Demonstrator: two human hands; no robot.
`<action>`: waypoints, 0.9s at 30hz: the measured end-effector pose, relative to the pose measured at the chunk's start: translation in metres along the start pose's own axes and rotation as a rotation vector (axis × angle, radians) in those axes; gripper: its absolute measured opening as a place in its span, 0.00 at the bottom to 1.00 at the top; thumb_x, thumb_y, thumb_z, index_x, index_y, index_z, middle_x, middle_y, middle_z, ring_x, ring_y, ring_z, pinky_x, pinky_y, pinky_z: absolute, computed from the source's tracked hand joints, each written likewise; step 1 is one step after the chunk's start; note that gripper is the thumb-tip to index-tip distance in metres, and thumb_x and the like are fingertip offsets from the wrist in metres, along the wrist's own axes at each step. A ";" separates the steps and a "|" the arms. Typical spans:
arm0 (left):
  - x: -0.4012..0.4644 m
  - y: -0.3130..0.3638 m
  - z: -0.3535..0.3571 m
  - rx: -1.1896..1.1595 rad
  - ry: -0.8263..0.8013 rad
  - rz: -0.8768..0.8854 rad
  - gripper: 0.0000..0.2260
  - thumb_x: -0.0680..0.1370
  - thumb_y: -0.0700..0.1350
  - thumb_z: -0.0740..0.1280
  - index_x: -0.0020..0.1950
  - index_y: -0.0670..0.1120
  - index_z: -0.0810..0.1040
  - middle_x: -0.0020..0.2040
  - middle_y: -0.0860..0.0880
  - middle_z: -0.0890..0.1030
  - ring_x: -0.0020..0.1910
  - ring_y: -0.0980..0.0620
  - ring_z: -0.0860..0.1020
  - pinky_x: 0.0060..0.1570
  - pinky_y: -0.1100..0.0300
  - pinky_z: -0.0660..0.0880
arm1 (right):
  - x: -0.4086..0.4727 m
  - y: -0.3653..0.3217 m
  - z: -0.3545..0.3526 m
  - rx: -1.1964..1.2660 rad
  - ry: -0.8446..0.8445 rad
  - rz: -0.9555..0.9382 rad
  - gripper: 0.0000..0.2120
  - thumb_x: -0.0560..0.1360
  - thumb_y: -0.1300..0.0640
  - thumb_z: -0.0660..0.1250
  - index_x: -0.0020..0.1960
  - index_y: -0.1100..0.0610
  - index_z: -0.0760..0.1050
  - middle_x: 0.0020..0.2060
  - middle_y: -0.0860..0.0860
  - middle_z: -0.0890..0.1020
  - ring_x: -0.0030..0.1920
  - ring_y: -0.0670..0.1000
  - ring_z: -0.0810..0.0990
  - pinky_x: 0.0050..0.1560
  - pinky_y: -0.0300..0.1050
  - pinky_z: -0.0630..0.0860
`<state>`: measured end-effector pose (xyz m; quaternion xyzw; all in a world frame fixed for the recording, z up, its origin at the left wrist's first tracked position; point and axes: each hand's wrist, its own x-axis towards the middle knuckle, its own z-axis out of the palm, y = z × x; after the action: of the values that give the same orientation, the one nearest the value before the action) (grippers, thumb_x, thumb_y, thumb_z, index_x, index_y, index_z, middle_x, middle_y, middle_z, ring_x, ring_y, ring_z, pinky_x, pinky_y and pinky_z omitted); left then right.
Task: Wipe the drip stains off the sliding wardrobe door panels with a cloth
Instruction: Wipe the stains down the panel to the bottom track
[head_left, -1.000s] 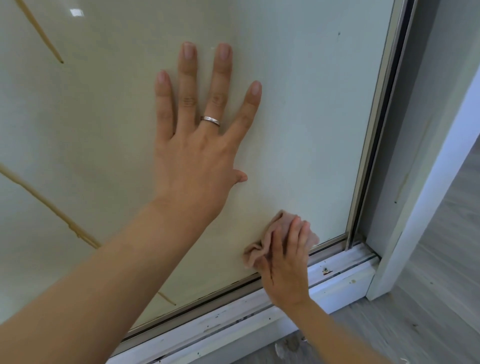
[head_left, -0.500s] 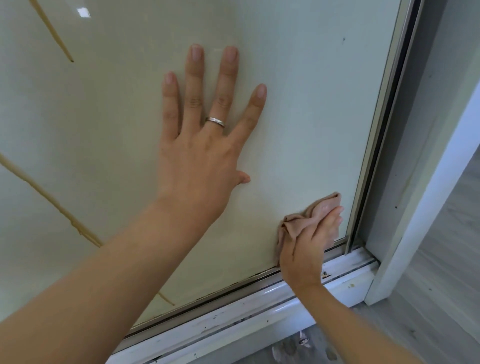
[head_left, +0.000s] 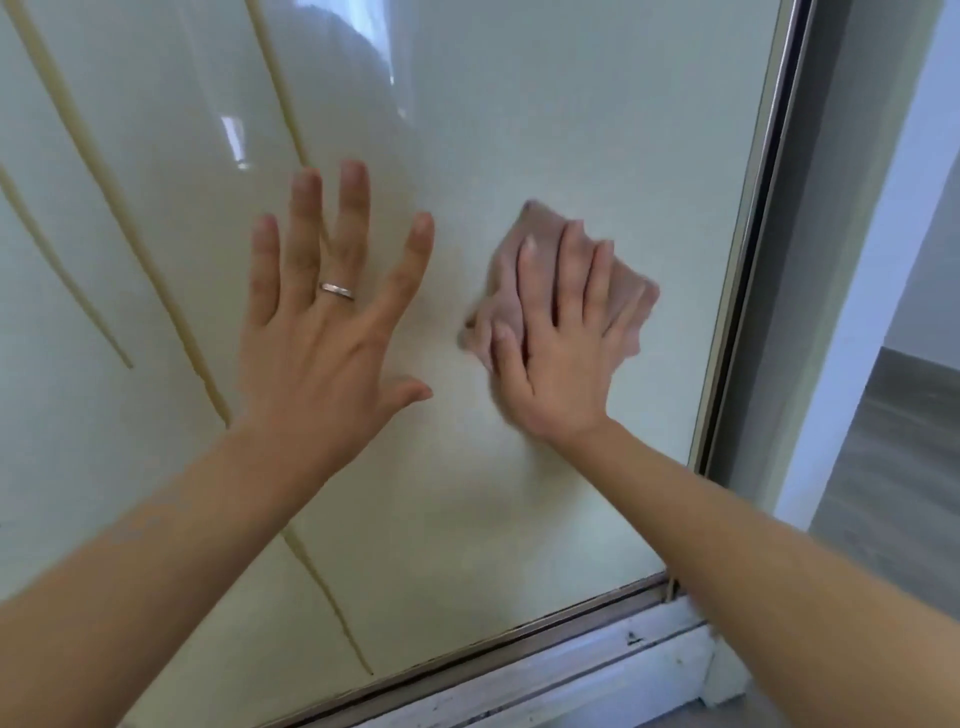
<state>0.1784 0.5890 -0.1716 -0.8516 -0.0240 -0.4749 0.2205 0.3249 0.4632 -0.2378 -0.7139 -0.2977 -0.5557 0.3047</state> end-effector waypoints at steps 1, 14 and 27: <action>0.012 -0.010 -0.008 0.009 -0.002 -0.016 0.55 0.56 0.59 0.77 0.77 0.50 0.52 0.75 0.37 0.48 0.72 0.34 0.45 0.70 0.48 0.36 | 0.036 -0.007 -0.005 -0.004 0.047 -0.014 0.28 0.80 0.46 0.49 0.76 0.58 0.60 0.75 0.64 0.60 0.75 0.65 0.51 0.69 0.71 0.40; 0.040 -0.045 -0.010 0.034 -0.062 -0.062 0.52 0.60 0.67 0.65 0.77 0.52 0.43 0.77 0.42 0.43 0.74 0.37 0.42 0.69 0.50 0.32 | -0.013 -0.008 0.012 -0.135 -0.011 -0.356 0.28 0.81 0.42 0.45 0.79 0.46 0.46 0.78 0.49 0.41 0.78 0.56 0.42 0.68 0.76 0.46; 0.038 -0.046 -0.010 0.024 -0.049 -0.034 0.52 0.63 0.68 0.65 0.76 0.53 0.38 0.77 0.42 0.39 0.74 0.36 0.39 0.68 0.47 0.32 | -0.028 -0.018 0.016 -0.128 -0.027 -0.348 0.28 0.81 0.42 0.45 0.79 0.46 0.45 0.79 0.49 0.42 0.78 0.55 0.43 0.68 0.74 0.46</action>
<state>0.1801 0.6200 -0.1196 -0.8597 -0.0494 -0.4573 0.2221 0.3152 0.4850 -0.2660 -0.6769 -0.3848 -0.6083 0.1540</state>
